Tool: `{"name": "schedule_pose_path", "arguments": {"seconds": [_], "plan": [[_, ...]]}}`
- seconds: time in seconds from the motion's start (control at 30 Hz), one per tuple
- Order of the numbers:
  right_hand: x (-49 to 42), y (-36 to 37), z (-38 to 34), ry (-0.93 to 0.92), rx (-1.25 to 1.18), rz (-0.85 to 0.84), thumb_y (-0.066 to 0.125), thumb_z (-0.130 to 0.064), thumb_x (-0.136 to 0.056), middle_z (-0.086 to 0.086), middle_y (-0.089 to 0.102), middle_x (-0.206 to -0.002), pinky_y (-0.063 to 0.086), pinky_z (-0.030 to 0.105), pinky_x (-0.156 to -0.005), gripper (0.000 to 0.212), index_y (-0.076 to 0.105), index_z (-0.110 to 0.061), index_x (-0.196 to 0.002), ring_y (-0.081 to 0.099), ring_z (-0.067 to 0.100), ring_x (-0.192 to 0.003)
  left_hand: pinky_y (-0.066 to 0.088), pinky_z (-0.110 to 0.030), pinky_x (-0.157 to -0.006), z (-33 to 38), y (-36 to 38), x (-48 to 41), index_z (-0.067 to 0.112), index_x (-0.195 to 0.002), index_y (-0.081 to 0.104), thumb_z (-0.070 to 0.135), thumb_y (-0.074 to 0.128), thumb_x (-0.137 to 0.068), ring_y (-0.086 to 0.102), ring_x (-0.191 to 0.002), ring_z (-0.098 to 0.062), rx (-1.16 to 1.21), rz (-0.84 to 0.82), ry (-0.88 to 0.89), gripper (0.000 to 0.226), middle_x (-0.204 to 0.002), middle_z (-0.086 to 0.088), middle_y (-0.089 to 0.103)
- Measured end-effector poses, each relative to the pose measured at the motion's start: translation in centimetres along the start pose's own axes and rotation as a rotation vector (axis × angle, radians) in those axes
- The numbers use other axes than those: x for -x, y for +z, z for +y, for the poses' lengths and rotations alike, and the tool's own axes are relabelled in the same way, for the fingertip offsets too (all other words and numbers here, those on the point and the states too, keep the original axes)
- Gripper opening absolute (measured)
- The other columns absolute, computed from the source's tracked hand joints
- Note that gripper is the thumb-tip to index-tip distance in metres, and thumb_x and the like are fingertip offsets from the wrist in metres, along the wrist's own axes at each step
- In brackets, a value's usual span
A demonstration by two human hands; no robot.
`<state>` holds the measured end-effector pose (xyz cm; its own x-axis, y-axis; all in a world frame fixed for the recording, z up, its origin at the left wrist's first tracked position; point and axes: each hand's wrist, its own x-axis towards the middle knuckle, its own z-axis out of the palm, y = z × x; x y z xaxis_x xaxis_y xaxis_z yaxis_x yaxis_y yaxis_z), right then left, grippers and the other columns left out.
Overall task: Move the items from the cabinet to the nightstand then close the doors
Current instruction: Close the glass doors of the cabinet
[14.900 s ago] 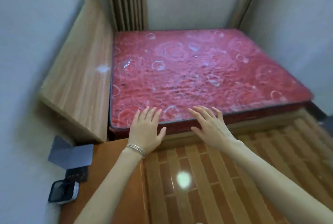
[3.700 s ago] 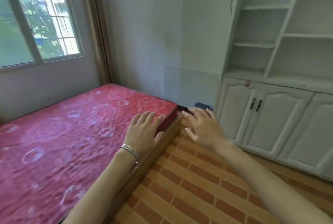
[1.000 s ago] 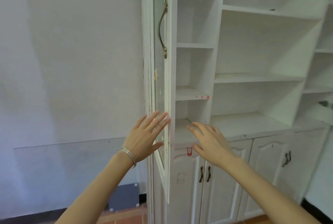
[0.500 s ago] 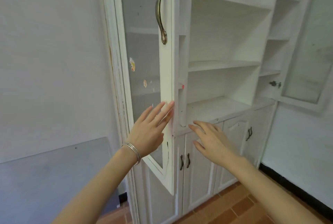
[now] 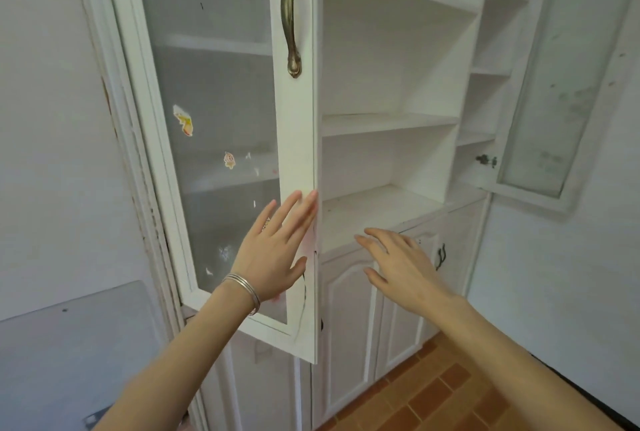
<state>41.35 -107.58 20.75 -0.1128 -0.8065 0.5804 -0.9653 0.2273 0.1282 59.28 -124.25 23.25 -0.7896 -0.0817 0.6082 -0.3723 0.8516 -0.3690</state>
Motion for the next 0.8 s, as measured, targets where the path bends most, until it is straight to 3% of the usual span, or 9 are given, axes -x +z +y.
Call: {"name": "schedule_pose_path", "arguments": {"seconds": [0.3, 0.5, 0.7, 0.8], "plan": [[-3.7, 4.2, 7.8, -0.087, -0.024, 0.004, 0.070, -0.023, -0.075, 0.010, 0.057, -0.125, 0.046, 0.043, -0.090, 0.055, 0.052, -0.014, -0.127, 0.056, 0.027, -0.110, 0.023, -0.048, -0.111, 1.1, 4.3, -6.8, 0.011, -0.144, 0.032, 0.037, 0.070, -0.071, 0.014, -0.141, -0.023, -0.093, -0.039, -0.108, 0.086, -0.155, -0.003, 0.015], [-6.2, 7.0, 11.0, -0.113, -0.067, 0.027, 0.072, -0.024, -0.073, 0.009, 0.057, -0.123, 0.046, 0.041, -0.088, 0.056, 0.053, -0.014, -0.125, 0.057, 0.026, -0.109, 0.024, -0.047, -0.111, 0.1, 6.9, -10.6, 0.010, -0.145, 0.026, 0.038, 0.072, -0.071, 0.015, -0.141, -0.021, -0.143, -0.085, -0.217, 0.091, -0.154, -0.005, 0.019], [-10.3, 10.0, 13.5, -0.140, -0.084, 0.077, 0.069, -0.029, -0.075, 0.007, 0.059, -0.119, 0.047, 0.038, -0.087, 0.050, 0.056, -0.015, -0.121, 0.059, 0.024, -0.106, 0.032, -0.048, -0.106, -2.1, 11.0, -14.2, 0.009, -0.139, 0.040, 0.038, 0.080, -0.061, 0.029, -0.137, -0.025, -0.161, -0.098, -0.214, 0.093, -0.150, -0.006, 0.030], [-12.7, 11.2, 14.5, -0.117, -0.076, 0.065, 0.049, -0.037, -0.079, 0.006, 0.061, -0.115, 0.049, 0.038, -0.084, 0.045, 0.058, -0.015, -0.117, 0.060, 0.024, -0.103, 0.017, -0.045, -0.110, -3.3, 13.0, -16.1, 0.013, -0.144, 0.029, 0.034, 0.073, -0.072, 0.014, -0.141, -0.022, -0.159, -0.086, -0.224, 0.087, -0.155, -0.003, 0.010]]}}
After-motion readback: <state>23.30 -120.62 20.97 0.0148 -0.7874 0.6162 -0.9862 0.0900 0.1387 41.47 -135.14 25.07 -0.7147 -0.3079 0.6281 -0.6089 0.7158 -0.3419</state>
